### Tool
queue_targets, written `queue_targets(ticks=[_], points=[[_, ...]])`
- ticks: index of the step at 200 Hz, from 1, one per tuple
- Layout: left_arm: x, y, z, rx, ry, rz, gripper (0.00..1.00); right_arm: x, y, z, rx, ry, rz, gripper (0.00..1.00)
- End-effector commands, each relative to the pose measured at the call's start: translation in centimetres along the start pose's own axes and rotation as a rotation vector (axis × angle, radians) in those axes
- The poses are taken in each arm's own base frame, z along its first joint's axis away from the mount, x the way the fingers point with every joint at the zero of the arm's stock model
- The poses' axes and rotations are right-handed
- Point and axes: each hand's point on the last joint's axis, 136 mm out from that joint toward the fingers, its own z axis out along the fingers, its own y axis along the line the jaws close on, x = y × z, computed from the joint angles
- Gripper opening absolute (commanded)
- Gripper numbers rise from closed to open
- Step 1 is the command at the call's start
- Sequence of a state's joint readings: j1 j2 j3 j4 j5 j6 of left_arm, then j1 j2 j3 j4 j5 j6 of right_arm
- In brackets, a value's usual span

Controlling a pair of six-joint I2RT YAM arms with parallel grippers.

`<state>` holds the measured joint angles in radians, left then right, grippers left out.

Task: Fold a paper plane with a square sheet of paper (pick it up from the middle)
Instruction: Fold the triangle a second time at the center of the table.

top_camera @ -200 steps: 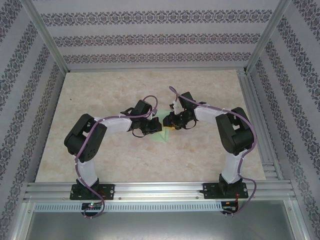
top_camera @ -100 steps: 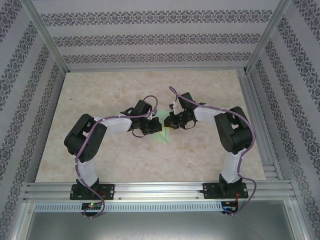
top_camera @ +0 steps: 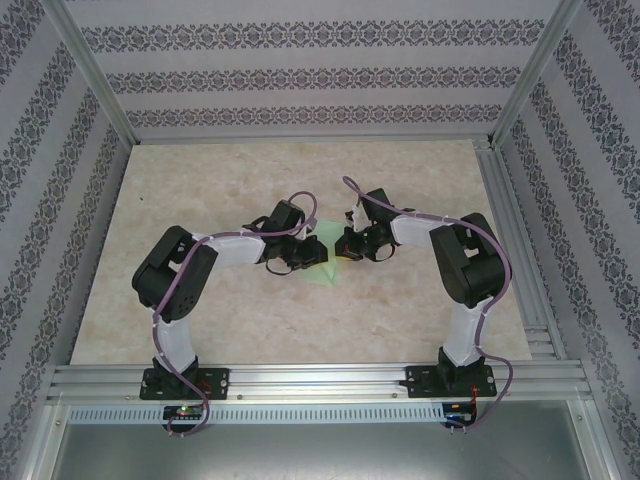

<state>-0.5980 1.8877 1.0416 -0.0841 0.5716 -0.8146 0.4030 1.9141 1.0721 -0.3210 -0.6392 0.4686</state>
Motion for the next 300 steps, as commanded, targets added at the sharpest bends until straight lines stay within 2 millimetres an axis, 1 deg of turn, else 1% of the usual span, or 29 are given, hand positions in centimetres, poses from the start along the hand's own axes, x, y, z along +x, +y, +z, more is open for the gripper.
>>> queue_targets(ticks=[1, 50, 90, 198, 229, 265, 300], points=[[-0.5, -1.3, 0.5, 0.038, -0.002, 0.026, 0.17, -0.7, -0.4, -0.2, 0.017, -0.026, -0.021, 0.05], [-0.5, -1.5, 0.9, 0.049, 0.014, 0.029, 0.18, -1.0, -1.0, -0.2, 0.048, -0.034, -0.017, 0.05], [-0.3, -1.5, 1.3, 0.052, 0.027, 0.03, 0.2, -1.4, -1.1, -0.1, 0.059, -0.037, -0.022, 0.07], [0.1, -0.8, 1.8, 0.031, 0.044, 0.022, 0.21, -2.0, -1.4, 0.1, 0.074, -0.042, -0.019, 0.07], [0.2, -0.7, 1.8, 0.022, 0.044, 0.02, 0.21, -2.0, -1.4, 0.2, 0.072, -0.038, -0.017, 0.08], [0.3, -0.1, 1.6, -0.011, 0.04, 0.017, 0.21, -1.5, -1.5, 0.3, 0.066, -0.026, -0.013, 0.08], [0.4, 0.2, 1.6, -0.02, 0.041, 0.015, 0.2, -1.1, -1.0, 0.1, 0.049, -0.022, -0.014, 0.09]])
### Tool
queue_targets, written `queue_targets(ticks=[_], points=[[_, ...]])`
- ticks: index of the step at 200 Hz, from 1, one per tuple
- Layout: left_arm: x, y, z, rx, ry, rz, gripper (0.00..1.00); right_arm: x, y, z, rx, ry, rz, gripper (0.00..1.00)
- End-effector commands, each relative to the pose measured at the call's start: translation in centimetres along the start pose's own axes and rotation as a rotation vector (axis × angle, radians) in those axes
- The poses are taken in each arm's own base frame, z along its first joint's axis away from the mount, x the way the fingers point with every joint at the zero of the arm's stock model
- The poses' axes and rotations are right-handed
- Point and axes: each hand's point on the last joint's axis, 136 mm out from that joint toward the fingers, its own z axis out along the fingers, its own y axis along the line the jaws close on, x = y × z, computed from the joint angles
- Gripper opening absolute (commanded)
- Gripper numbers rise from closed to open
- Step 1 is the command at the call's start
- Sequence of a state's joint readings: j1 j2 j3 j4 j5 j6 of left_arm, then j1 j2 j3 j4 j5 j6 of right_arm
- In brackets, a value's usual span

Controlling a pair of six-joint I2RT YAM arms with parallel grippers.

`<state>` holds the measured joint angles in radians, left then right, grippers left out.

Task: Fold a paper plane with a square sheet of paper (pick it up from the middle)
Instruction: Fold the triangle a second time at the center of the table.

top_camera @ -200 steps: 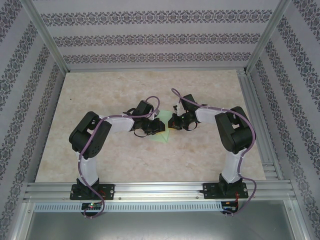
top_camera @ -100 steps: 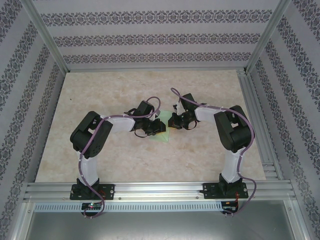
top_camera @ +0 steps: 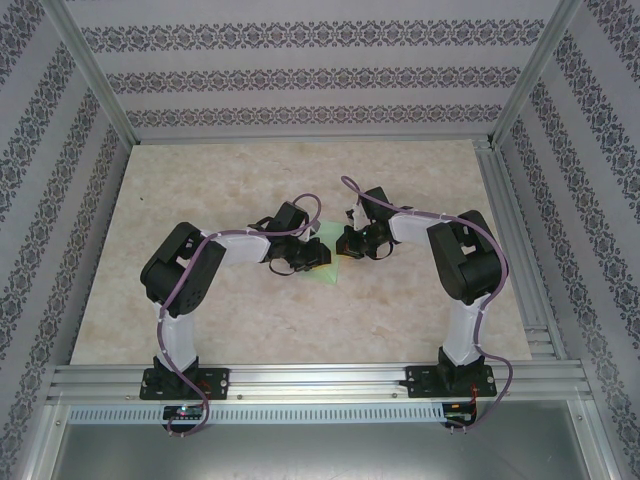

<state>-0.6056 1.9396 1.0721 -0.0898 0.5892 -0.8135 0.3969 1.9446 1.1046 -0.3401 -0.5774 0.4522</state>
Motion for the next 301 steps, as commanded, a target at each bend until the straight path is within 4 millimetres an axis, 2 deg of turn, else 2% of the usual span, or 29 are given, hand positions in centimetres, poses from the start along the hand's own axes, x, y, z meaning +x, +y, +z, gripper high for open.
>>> queue_targets(ticks=[1, 39, 77, 92, 142, 194, 301], points=[[0.2, -0.1, 0.4, -0.017, 0.008, 0.022, 0.2, -0.1, 0.2, -0.2, -0.013, -0.003, -0.012, 0.09], [0.2, -0.6, 0.0, -0.007, 0.002, 0.028, 0.2, 0.1, 0.3, -0.1, -0.013, 0.003, -0.014, 0.09], [-0.5, -3.2, -1.4, 0.069, -0.039, 0.063, 0.2, 0.2, -0.2, 0.1, 0.009, 0.008, -0.004, 0.09], [-0.6, -3.5, -1.5, 0.075, -0.046, 0.068, 0.21, 0.3, -0.2, 0.2, 0.011, 0.009, -0.004, 0.09], [-0.9, -1.6, -0.7, -0.003, -0.049, 0.046, 0.2, 0.3, 0.0, 0.0, 0.008, 0.007, -0.007, 0.09], [-0.8, -0.5, 0.0, -0.043, -0.03, 0.033, 0.2, 0.4, 0.0, -0.1, 0.009, 0.008, -0.007, 0.09], [-0.4, 0.7, 0.8, -0.072, 0.0, 0.015, 0.19, 0.4, -0.7, 0.0, 0.038, 0.01, -0.002, 0.09]])
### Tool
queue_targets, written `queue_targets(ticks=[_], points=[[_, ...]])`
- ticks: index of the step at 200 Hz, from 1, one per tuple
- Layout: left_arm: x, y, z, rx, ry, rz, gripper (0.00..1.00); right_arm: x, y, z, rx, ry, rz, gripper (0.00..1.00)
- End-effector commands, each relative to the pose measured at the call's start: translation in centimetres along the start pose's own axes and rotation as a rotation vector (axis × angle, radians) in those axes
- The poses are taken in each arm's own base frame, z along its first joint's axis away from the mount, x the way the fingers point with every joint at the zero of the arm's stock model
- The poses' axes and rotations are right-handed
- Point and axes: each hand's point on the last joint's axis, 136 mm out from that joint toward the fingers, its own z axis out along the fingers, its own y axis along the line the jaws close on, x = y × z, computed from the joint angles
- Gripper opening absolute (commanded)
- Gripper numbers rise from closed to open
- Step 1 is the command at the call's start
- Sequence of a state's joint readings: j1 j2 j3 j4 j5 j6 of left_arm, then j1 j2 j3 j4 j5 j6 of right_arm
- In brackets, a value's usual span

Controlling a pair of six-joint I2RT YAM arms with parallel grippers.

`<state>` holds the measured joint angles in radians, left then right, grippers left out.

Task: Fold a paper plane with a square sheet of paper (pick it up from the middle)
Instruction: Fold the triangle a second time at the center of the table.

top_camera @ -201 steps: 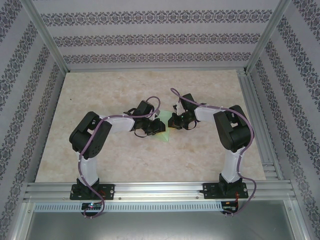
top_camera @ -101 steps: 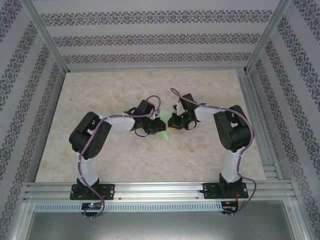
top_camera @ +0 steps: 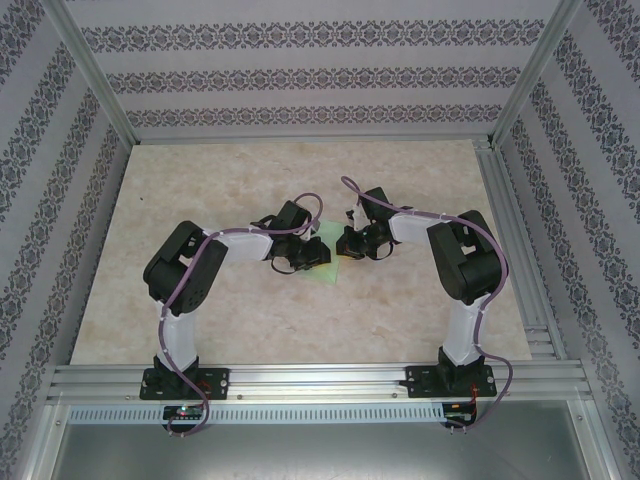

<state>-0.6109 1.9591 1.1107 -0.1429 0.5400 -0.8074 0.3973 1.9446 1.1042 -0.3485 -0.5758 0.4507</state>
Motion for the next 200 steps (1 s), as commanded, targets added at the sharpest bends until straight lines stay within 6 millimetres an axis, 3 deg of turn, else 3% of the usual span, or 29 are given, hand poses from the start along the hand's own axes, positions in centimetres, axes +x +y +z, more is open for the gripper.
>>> queue_targets(ticks=[1, 64, 100, 130, 166, 200], points=[[0.1, 0.1, 0.5, -0.018, 0.01, 0.024, 0.19, 0.3, -0.6, 0.0, 0.034, 0.004, -0.005, 0.09], [0.6, 1.0, 0.8, -0.045, 0.027, 0.015, 0.16, 0.0, -0.1, -0.6, 0.029, -0.012, -0.005, 0.1], [1.2, 1.8, 1.0, -0.066, 0.047, 0.007, 0.13, -1.3, 1.3, -3.2, 0.039, -0.109, -0.01, 0.33], [1.3, 2.1, 1.0, -0.075, 0.049, 0.006, 0.12, -1.1, 1.3, -4.0, 0.067, -0.144, -0.005, 0.27], [1.3, 2.0, 1.0, -0.078, 0.046, 0.008, 0.12, 0.1, 2.0, -2.1, 0.043, -0.083, -0.01, 0.16], [1.2, 2.0, 1.0, -0.08, 0.045, 0.009, 0.11, 0.5, 1.9, -0.6, 0.034, -0.04, -0.006, 0.13]])
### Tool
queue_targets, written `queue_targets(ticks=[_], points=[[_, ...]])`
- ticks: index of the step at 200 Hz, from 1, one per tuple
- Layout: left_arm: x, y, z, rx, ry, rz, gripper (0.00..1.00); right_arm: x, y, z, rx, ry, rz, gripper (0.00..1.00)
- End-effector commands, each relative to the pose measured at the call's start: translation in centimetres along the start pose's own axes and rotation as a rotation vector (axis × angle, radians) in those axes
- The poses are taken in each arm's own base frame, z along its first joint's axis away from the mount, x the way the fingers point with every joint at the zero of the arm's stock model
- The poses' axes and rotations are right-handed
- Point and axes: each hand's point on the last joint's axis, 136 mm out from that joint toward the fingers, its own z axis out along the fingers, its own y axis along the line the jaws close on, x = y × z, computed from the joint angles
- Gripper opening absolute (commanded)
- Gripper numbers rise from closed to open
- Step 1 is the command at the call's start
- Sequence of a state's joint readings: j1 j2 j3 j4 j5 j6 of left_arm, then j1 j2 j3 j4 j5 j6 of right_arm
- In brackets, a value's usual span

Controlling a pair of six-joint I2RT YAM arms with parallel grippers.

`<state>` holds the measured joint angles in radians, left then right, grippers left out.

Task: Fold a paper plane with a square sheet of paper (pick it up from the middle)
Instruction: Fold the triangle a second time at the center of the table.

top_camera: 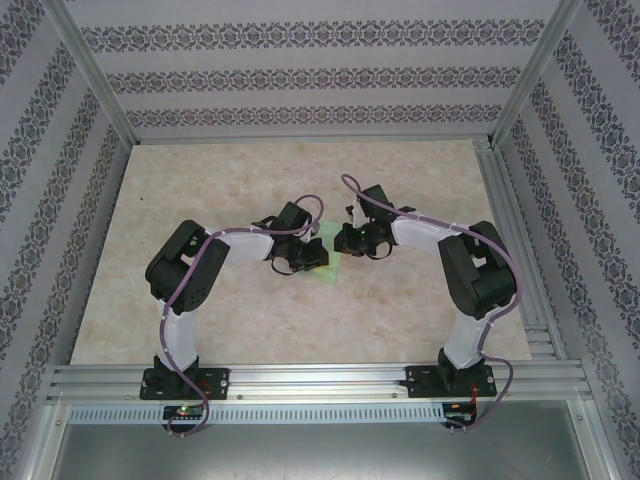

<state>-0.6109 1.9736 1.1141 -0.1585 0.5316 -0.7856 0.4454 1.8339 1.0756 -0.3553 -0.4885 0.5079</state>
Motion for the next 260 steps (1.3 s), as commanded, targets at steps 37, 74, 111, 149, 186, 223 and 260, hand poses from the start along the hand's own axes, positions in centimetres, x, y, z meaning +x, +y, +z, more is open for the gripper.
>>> queue_targets(ticks=[37, 74, 111, 149, 186, 223, 260], points=[[1.0, 1.2, 0.7, -0.055, 0.034, 0.004, 0.11, 1.1, -1.7, 2.5, 0.036, 0.064, 0.03, 0.12], [1.1, 1.0, 0.5, -0.052, 0.033, 0.013, 0.11, 1.4, -2.7, 2.6, 0.085, 0.073, 0.043, 0.12], [1.0, 0.9, 0.5, -0.06, 0.037, 0.018, 0.11, -0.2, 0.1, -0.8, 0.017, -0.028, 0.004, 0.13], [1.0, 0.9, 0.5, -0.061, 0.037, 0.017, 0.11, 1.8, 0.8, -1.4, -0.043, -0.011, 0.018, 0.12], [1.0, 0.9, 0.5, -0.061, 0.036, 0.015, 0.11, 3.5, 2.0, -0.8, -0.097, 0.025, 0.007, 0.11], [1.1, 0.9, 0.5, -0.059, 0.037, 0.016, 0.1, 4.3, 2.2, 0.1, -0.109, 0.054, 0.012, 0.1], [1.0, 0.9, 0.5, -0.059, 0.034, 0.012, 0.1, 5.5, 2.2, 1.0, -0.116, 0.1, 0.006, 0.09]])
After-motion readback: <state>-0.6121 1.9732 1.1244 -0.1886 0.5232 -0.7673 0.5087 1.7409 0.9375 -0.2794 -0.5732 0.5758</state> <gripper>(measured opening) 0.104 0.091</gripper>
